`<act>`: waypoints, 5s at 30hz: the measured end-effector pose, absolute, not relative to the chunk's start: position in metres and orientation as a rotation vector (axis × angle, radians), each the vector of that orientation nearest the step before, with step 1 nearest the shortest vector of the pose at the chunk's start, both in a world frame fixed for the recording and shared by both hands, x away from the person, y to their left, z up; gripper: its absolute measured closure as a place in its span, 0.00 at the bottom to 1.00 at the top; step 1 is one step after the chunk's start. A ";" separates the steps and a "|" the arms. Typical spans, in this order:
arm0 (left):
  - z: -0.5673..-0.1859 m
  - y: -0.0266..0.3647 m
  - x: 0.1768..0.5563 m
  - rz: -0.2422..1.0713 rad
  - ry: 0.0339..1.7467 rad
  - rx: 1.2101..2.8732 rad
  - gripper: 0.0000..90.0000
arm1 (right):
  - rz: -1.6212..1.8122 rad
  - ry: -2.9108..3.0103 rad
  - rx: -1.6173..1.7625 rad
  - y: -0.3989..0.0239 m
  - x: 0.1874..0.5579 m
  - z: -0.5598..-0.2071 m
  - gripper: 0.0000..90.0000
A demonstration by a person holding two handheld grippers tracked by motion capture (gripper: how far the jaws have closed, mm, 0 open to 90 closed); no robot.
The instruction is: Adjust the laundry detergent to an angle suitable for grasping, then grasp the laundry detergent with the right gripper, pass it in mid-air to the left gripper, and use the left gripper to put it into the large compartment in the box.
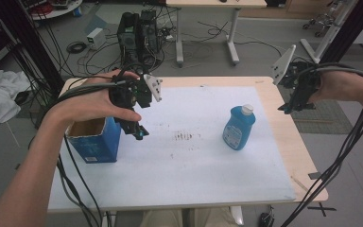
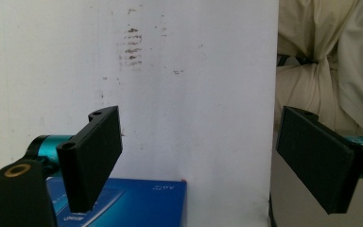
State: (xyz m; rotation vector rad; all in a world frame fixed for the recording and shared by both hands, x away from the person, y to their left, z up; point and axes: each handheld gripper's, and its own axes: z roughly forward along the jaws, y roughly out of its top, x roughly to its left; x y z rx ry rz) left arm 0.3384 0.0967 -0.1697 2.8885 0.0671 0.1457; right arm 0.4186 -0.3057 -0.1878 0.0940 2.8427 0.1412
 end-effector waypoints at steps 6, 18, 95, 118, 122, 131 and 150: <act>-0.169 0.098 0.339 0.147 0.064 2.884 0.17 | 0.138 2.845 0.093 -0.304 0.420 -0.188 0.14; -0.171 0.098 0.340 0.137 0.067 2.886 0.17 | 0.131 2.844 0.097 -0.303 0.420 -0.188 0.14; -0.188 0.096 0.337 0.119 0.058 2.884 0.17 | 0.246 2.873 0.787 -0.253 0.410 -0.266 0.14; -0.193 0.098 0.336 0.109 0.054 2.882 0.17 | 0.329 2.801 0.904 -0.247 0.411 -0.282 0.14; -0.193 0.098 0.336 0.105 0.052 2.881 0.17 | 0.416 2.739 0.972 -0.249 0.408 -0.292 0.14; -0.194 0.098 0.337 0.103 0.053 2.883 0.17 | 0.520 2.690 1.027 -0.254 0.405 -0.299 0.14; -0.195 0.098 0.336 0.101 0.058 2.884 0.17 | 0.534 2.673 1.051 -0.255 0.405 -0.306 0.14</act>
